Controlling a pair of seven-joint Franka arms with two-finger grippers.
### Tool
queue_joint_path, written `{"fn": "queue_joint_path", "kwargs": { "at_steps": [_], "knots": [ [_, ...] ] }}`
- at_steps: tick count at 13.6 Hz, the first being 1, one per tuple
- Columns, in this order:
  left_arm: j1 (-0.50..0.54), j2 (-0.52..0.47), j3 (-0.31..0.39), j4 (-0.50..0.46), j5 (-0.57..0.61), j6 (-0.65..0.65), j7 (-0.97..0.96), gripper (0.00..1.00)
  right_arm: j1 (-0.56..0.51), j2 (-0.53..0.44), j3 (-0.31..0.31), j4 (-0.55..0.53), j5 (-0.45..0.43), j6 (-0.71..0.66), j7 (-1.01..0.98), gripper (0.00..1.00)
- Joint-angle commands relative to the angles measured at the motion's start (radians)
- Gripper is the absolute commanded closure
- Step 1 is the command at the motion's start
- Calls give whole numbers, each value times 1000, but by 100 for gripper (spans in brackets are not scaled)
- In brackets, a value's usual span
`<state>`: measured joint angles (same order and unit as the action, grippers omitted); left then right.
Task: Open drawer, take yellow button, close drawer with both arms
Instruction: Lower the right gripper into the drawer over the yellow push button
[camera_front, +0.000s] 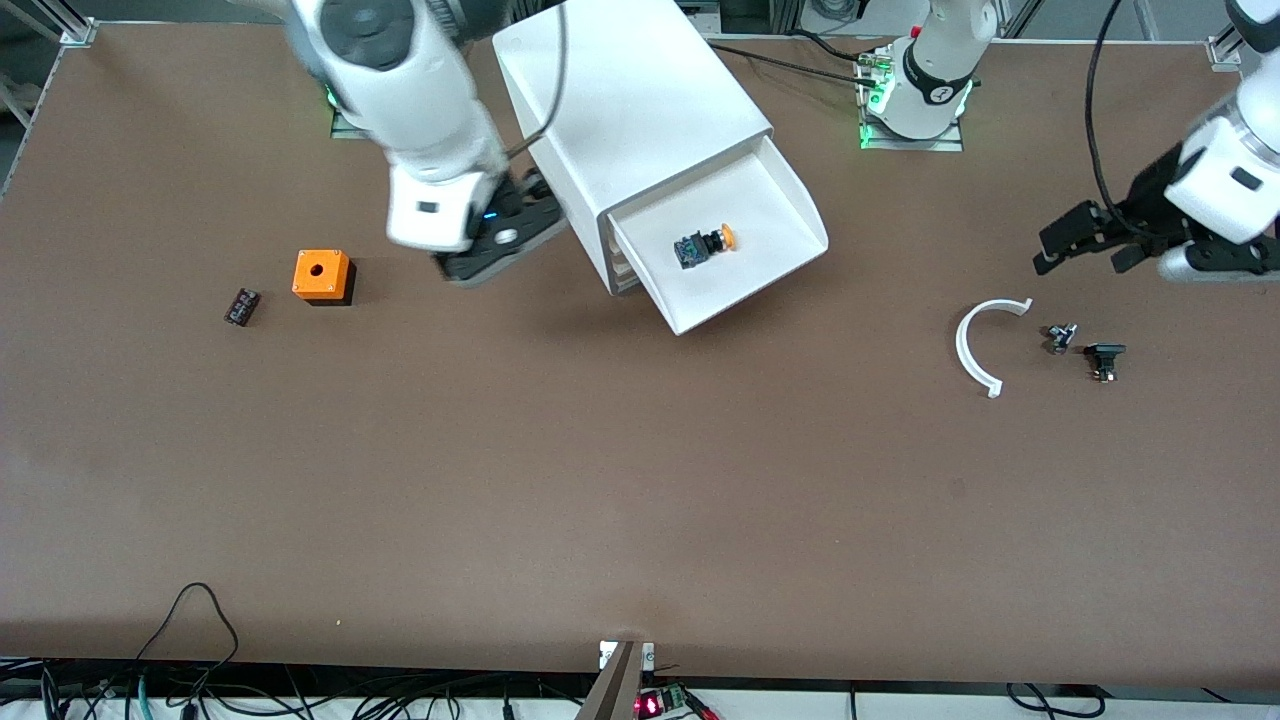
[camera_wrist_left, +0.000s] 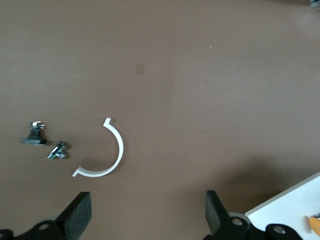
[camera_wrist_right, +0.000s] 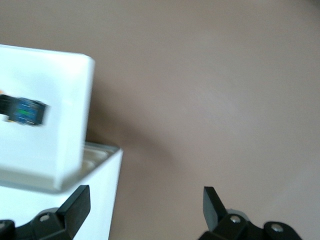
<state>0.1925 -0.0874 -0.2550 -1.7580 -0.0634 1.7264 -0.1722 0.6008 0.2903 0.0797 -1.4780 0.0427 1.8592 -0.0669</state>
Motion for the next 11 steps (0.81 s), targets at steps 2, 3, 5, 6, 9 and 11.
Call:
{"fn": "queue_joint_path", "kwargs": {
  "at_steps": [2, 3, 5, 6, 9, 11],
  "knots": [
    [-7, -14, 5, -5, 97, -11, -30, 0, 4, 237, 46, 287, 20, 0, -325, 0],
    [-7, -14, 5, -5, 117, -11, -30, 0, 11, 268, 48, 316, 22, -2, -420, 0],
    [-5, -12, 14, -5, 119, -13, -29, 0, 34, 296, 57, 324, 20, -2, -621, 0],
    [-5, -12, 17, -3, 117, -13, -27, 0, 37, 299, 69, 324, 17, -3, -689, 0],
    [-4, -8, 20, 14, 117, -13, -29, 0, 85, 303, 84, 326, 8, -2, -794, 0],
    [4, -6, 20, 12, 117, -16, -27, 0, 126, 306, 83, 326, 5, 0, -794, 0]
  ]
}}
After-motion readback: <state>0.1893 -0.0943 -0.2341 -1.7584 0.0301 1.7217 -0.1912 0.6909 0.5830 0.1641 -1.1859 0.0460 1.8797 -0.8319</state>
